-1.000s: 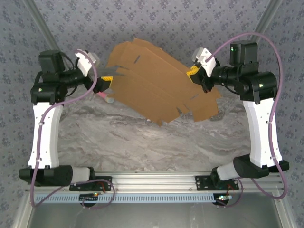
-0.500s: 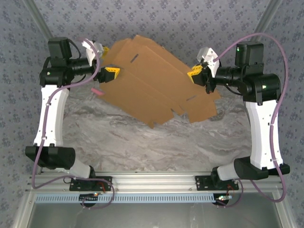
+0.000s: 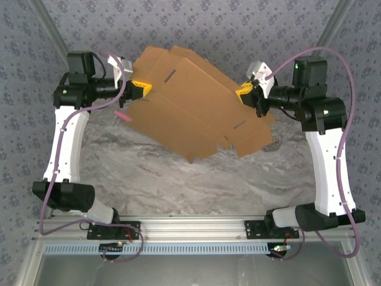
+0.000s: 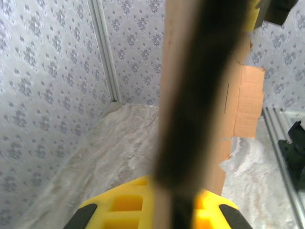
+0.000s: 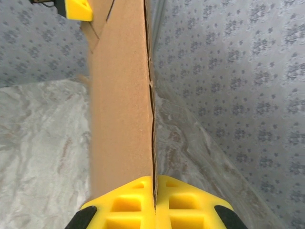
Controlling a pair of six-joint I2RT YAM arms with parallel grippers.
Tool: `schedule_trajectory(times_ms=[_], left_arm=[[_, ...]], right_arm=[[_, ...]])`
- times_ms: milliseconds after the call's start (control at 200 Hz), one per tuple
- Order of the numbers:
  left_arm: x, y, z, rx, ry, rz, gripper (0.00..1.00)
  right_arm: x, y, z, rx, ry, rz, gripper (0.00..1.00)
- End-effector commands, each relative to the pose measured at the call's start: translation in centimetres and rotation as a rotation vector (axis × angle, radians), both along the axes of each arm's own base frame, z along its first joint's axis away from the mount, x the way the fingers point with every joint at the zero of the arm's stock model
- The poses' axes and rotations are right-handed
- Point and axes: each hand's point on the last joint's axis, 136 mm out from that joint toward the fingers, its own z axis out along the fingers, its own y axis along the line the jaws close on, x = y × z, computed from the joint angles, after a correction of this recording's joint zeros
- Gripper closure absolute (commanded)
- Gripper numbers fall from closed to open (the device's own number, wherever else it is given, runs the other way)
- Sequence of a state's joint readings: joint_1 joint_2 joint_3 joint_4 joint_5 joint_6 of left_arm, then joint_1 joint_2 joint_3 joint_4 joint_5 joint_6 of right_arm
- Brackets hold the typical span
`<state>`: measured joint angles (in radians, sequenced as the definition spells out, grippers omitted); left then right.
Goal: Fold the paper box
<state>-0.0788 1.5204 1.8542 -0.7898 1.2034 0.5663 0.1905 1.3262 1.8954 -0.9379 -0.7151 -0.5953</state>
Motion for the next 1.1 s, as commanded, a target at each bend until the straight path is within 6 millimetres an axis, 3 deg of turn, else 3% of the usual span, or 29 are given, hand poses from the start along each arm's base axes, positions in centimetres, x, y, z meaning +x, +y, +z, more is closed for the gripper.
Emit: schedule_trajectory(times_ms=[0, 375, 670, 830, 934, 979, 1094], left_arm=[[-2.3, -0.2, 1.3, -0.049, 0.085, -0.021, 0.99], [0.3, 0.6, 1.2, -0.137, 0.460, 0.256, 1.00], [1.0, 0.3, 0.5, -0.170, 0.602, 0.287, 1.00], [1.4, 0.6, -1.0, -0.149, 0.635, 0.329, 1.00], [1.6, 1.2, -2.3, -0.125, 0.672, 0.407, 1.00], [1.6, 1.6, -2.9, -0.114, 0.682, 0.446, 1.00], [1.0, 1.8, -3.5, -0.122, 0.708, 0.465, 1.00]], right_arm=[[1.4, -0.4, 1.2, -0.051, -0.179, -0.106, 1.00], [6.7, 0.6, -3.1, -0.364, -0.502, -0.405, 1.00], [8.2, 1.1, -5.0, -0.435, -0.598, -0.510, 1.00], [7.5, 1.3, -5.8, -0.406, -0.483, -0.428, 1.00], [5.3, 1.5, -7.0, -0.322, -0.214, -0.269, 1.00], [4.3, 1.4, -8.4, -0.325, -0.088, -0.219, 1.00], [3.0, 1.9, -9.9, -0.291, 0.070, -0.167, 1.00]])
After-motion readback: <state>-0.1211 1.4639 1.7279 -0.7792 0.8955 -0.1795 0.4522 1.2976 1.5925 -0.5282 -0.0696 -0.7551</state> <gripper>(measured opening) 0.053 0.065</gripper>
